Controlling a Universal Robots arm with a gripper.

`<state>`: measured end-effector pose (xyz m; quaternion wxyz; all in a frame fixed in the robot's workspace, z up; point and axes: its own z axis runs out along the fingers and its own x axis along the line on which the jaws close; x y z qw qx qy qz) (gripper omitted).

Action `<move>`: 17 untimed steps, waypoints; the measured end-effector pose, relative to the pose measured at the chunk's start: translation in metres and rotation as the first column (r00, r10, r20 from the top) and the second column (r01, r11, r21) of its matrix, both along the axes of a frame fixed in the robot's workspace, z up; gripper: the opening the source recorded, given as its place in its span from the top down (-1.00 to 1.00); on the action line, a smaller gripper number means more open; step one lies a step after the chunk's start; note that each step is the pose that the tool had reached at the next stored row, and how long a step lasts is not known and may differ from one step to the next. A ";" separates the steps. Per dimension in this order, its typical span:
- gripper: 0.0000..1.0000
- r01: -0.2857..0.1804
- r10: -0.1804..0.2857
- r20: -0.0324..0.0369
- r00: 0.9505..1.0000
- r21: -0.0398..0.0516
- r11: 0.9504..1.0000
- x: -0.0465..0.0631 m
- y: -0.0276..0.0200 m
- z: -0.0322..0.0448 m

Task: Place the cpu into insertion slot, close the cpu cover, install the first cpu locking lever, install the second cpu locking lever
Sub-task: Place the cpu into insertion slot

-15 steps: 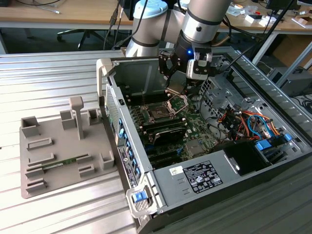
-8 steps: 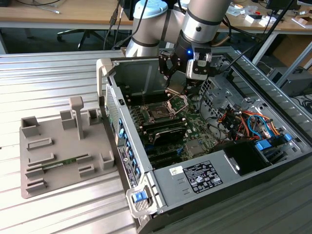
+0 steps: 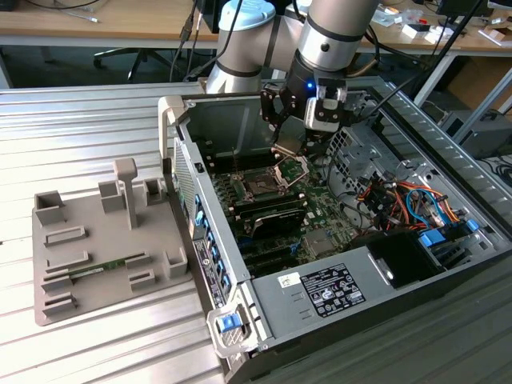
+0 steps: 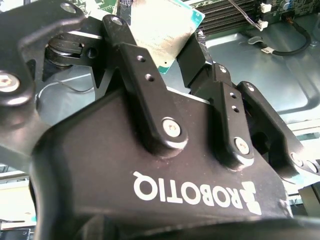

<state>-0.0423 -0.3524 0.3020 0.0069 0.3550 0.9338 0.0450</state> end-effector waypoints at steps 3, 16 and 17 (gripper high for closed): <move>-0.08 0.006 -0.006 0.000 1.000 0.000 1.000 0.000 0.0000 -0.0001; -0.08 0.035 -0.035 0.000 0.999 0.000 0.999 0.000 0.0000 -0.0007; -0.08 0.037 -0.037 0.000 0.999 0.000 0.999 0.000 0.0000 -0.0007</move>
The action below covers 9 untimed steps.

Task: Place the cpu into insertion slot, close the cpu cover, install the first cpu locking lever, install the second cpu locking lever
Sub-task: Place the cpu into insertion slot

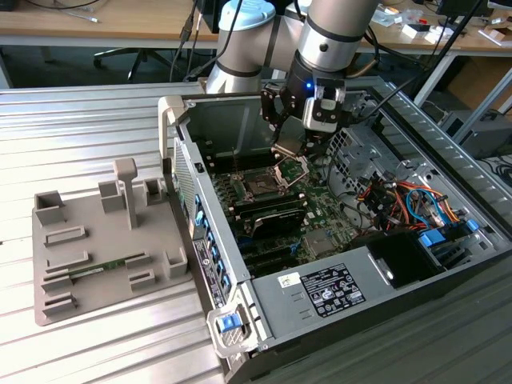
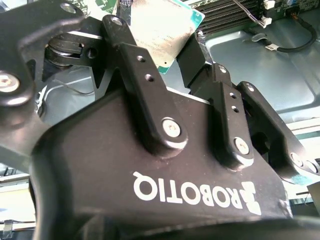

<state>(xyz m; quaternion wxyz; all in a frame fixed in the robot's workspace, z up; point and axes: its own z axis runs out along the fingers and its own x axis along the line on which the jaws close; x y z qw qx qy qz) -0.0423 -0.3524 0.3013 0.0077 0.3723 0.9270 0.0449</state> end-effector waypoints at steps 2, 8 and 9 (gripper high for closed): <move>-0.08 0.006 -0.006 0.000 1.000 0.000 1.000 0.000 0.0000 -0.0001; -0.08 0.017 -0.017 0.000 1.000 0.000 1.000 0.000 0.0000 -0.0003; -0.08 0.019 -0.019 0.000 1.000 0.000 1.000 0.000 0.0000 -0.0003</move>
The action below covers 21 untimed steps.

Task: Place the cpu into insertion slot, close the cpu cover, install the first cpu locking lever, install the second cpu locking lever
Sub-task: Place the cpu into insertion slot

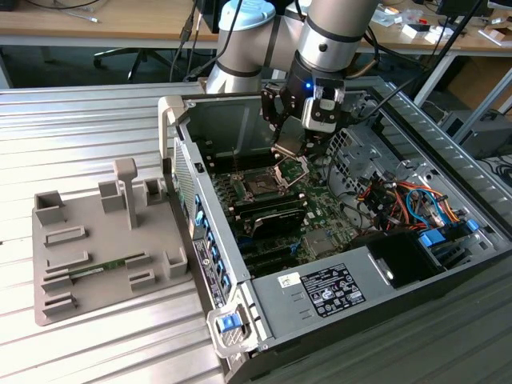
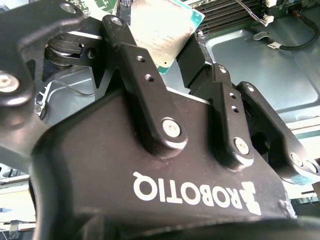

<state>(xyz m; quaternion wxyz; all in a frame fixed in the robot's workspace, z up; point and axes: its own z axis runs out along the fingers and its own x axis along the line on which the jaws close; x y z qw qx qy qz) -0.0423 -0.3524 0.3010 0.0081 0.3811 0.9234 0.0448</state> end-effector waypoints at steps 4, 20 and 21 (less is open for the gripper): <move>-0.08 0.012 -0.012 0.000 1.000 0.000 1.000 0.000 0.0000 -0.0002; -0.08 0.039 -0.039 0.000 0.999 0.000 0.999 0.000 0.0000 -0.0008; -0.08 0.040 -0.040 0.000 0.999 0.000 0.999 0.000 0.0000 -0.0008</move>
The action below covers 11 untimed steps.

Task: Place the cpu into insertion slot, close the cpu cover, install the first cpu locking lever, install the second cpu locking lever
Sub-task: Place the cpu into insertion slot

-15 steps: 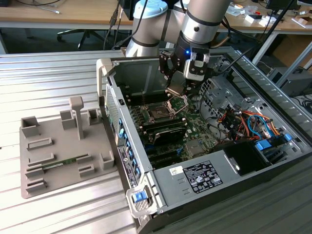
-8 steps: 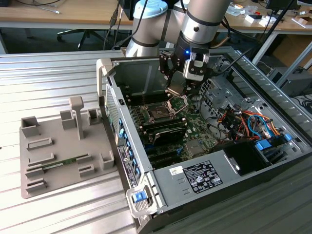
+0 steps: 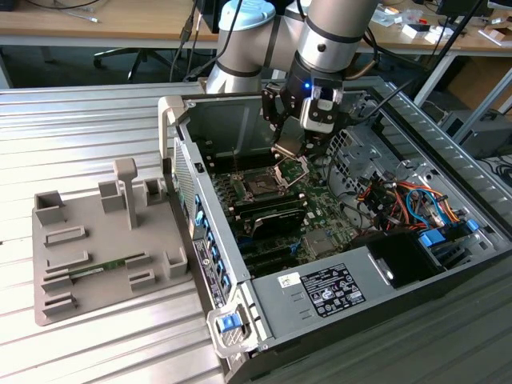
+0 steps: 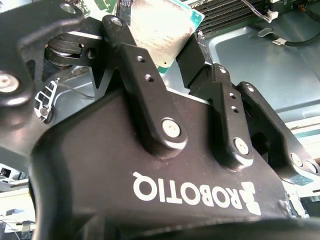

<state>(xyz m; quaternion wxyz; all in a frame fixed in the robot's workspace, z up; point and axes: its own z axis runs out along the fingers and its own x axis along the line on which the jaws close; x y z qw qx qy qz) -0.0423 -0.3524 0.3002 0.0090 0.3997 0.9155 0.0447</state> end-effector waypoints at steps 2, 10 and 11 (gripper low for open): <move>-0.08 0.004 -0.004 0.000 1.000 0.000 1.000 0.000 0.0000 -0.0001; -0.08 0.015 -0.015 0.000 1.000 0.000 1.000 0.000 0.0000 -0.0003; -0.08 0.016 -0.016 0.000 1.000 0.000 1.000 0.000 0.0000 -0.0003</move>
